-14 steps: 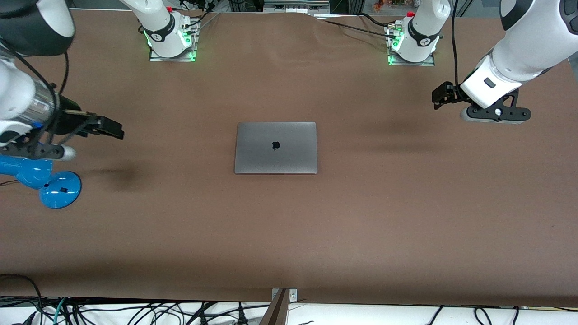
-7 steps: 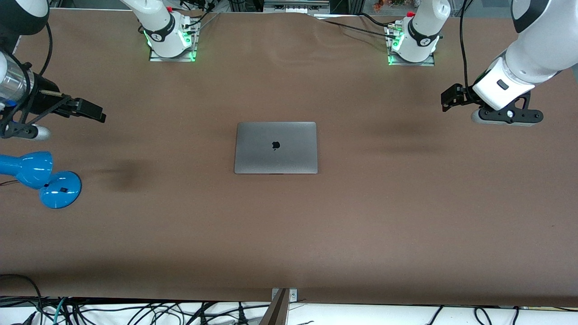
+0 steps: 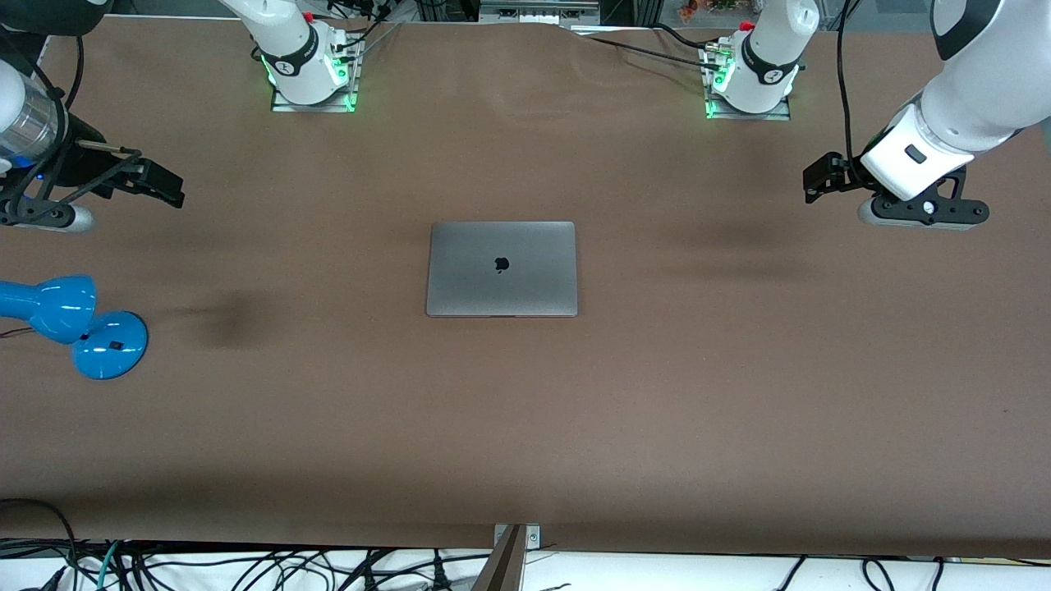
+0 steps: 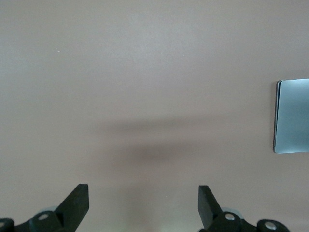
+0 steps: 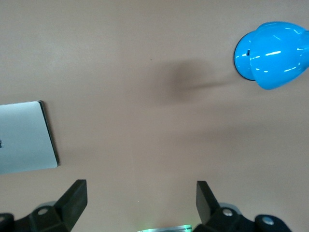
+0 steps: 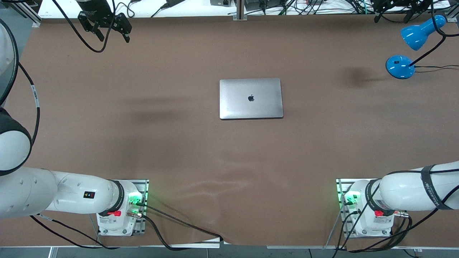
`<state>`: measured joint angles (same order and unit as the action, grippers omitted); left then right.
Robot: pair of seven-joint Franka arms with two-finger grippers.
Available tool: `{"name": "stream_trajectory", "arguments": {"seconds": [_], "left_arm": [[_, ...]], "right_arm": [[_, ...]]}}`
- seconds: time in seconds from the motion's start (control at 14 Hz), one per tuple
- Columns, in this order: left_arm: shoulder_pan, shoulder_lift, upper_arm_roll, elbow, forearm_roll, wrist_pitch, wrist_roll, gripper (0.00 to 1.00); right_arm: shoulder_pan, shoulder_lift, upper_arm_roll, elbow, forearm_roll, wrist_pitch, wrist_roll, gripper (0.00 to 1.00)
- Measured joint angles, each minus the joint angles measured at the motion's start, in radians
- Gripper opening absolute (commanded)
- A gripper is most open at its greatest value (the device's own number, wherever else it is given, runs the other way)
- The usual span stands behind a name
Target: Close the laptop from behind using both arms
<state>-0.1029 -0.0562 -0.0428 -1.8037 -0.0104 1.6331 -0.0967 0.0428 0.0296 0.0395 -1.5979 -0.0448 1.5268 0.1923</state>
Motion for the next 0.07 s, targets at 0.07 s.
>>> {"name": "stream_trajectory", "arguments": {"seconds": [0.07], "left_arm": [[0.000, 0.000, 0.000, 0.000, 0.000, 0.000, 0.000, 1.00]], "right_arm": [[-0.001, -0.002, 0.000, 0.000, 0.000, 0.000, 0.000, 1.00]]}}
